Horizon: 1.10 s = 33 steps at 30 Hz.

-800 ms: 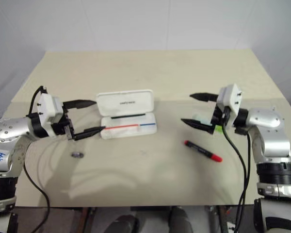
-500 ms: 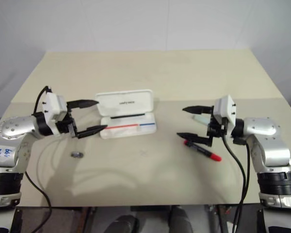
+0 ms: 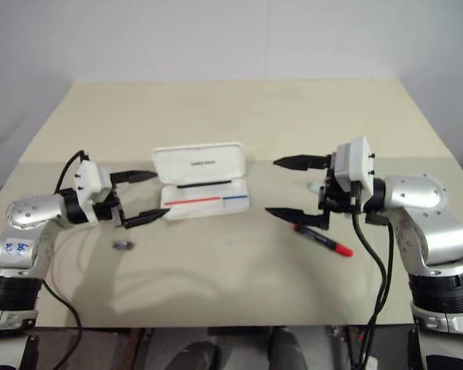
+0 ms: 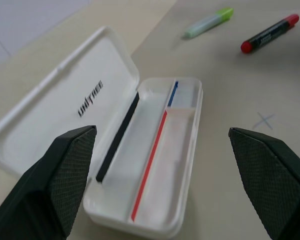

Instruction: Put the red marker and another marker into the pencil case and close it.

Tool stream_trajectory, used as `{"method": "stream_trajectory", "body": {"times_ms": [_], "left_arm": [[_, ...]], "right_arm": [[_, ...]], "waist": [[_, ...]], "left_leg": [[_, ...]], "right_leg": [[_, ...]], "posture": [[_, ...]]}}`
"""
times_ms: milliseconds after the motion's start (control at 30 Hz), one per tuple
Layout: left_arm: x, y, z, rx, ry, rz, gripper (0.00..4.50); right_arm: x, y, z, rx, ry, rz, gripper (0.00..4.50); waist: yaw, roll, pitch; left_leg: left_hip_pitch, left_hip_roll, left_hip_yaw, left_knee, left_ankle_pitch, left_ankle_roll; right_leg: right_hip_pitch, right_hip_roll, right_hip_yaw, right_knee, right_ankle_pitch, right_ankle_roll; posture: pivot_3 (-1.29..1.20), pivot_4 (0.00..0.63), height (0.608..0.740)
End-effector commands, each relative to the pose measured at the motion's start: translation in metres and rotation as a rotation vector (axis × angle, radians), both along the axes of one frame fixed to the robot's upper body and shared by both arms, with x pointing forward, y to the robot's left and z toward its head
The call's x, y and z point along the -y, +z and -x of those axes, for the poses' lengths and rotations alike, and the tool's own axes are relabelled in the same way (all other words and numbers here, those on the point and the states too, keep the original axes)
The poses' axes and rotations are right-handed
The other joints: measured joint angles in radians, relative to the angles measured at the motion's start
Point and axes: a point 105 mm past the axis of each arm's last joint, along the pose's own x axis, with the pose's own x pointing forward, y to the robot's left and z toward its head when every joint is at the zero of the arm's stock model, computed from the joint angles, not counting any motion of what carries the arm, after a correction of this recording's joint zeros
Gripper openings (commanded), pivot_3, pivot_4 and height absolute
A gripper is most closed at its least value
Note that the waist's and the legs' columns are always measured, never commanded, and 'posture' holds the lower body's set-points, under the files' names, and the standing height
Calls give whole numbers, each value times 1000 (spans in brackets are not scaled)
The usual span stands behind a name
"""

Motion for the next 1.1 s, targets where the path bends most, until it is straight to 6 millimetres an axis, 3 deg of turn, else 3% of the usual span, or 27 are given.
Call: {"method": "stream_trajectory", "body": {"times_ms": [33,167,267,400,767,1100], "left_arm": [[-1,-1,1,21,6,-10,4479],[3,-2,-3,27,12,-8,4479],[6,-3,-5,24,4,-2,3858],[8,-6,-4,12,-4,-25,2498],[5,-21,-3,-28,-24,-193,2498],[-4,-39,-20,-98,-4,-288,2498]], "right_arm": [[-6,10,8,30,25,-26,4500],[-9,6,11,12,40,-24,4500],[-9,4,9,5,37,-25,4500],[-11,2,7,3,37,-26,4500],[-16,-7,3,-9,33,-37,4500],[-20,-9,1,-6,25,-59,4500]], "waist": [[0,0,0],[-1,0,0],[-2,0,0],[-4,0,0],[-3,0,0],[-4,0,0]], "left_leg": [[0,0,0,0,0,0],[0,0,0,0,0,0],[0,0,0,0,0,0],[0,0,1,0,0,0],[0,0,1,0,0,0],[0,0,1,0,0,0]], "right_leg": [[0,0,0,0,0,0],[0,0,0,0,0,0],[0,0,0,0,0,0],[0,0,-1,0,0,0],[0,0,-1,0,0,0],[0,0,-1,1,1,-1]], "posture": [[0,150,740],[0,150,740],[0,150,740],[0,150,740],[0,150,740],[0,150,740]]}}
